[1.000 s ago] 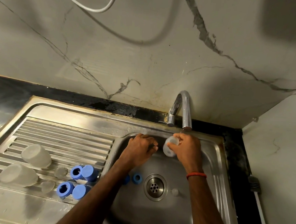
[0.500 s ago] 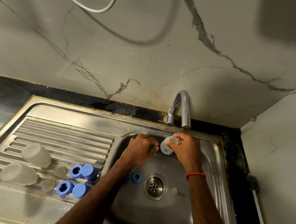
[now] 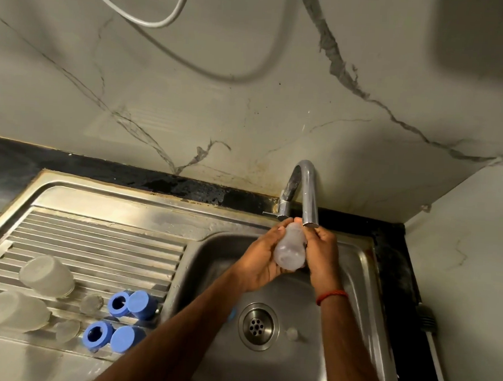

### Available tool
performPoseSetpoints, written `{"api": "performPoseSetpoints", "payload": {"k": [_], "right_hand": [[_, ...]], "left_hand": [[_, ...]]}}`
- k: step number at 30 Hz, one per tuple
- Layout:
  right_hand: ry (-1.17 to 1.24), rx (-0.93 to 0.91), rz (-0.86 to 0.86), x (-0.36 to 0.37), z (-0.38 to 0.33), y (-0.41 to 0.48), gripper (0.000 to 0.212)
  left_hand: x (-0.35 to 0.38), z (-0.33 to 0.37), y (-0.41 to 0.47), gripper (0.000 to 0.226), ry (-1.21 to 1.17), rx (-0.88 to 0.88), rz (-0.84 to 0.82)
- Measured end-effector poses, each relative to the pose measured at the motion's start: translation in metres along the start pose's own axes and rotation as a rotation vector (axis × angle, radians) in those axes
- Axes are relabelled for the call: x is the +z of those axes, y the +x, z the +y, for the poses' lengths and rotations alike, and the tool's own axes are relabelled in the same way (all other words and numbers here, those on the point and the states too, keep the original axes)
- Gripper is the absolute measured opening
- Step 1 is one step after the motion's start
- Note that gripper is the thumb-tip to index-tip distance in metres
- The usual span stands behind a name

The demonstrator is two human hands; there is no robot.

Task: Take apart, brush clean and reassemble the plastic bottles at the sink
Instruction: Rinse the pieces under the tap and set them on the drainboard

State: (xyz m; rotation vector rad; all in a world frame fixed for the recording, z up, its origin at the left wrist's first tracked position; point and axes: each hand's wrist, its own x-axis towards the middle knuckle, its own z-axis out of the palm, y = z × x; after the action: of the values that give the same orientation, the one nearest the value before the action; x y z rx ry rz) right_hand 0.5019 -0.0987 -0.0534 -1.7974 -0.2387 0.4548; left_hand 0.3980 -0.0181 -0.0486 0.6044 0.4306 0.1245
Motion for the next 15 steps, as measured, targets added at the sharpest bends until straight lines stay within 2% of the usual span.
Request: {"api": "performPoseSetpoints", "payload": {"k": [3, 5, 7, 9, 11, 13, 15], "right_hand": [[0.154, 0.131, 0.090, 0.010, -0.001, 0.002, 0.012], [0.042, 0.132, 0.082, 0.011, 0.002, 0.005, 0.015], [-0.024, 0.130, -0.020, 0.011, 0.005, 0.007, 0.013], [0.008, 0.142, -0.189, 0.013, 0.001, 0.003, 0.018], [-0.190, 0.022, -0.307, 0.015, -0.001, -0.005, 0.029], [-0.482, -0.197, -0.229, 0.016, 0.005, -0.009, 0.034], [-0.513, -0.207, -0.054, 0.017, 0.009, -0.010, 0.035]], "left_hand": [[0.003, -0.009, 0.009, 0.033, -0.003, 0.049, 0.026], [0.001, -0.016, 0.014, 0.034, 0.126, 0.073, 0.169], [-0.002, -0.023, 0.019, 0.028, 0.202, 0.074, 0.347], [-0.005, -0.026, 0.023, 0.025, 0.250, 0.087, 0.491], [-0.006, -0.023, 0.025, 0.026, 0.279, 0.107, 0.543], [-0.006, -0.017, 0.022, 0.027, 0.277, 0.118, 0.531], [-0.007, -0.015, 0.019, 0.030, 0.302, 0.147, 0.478]]}}
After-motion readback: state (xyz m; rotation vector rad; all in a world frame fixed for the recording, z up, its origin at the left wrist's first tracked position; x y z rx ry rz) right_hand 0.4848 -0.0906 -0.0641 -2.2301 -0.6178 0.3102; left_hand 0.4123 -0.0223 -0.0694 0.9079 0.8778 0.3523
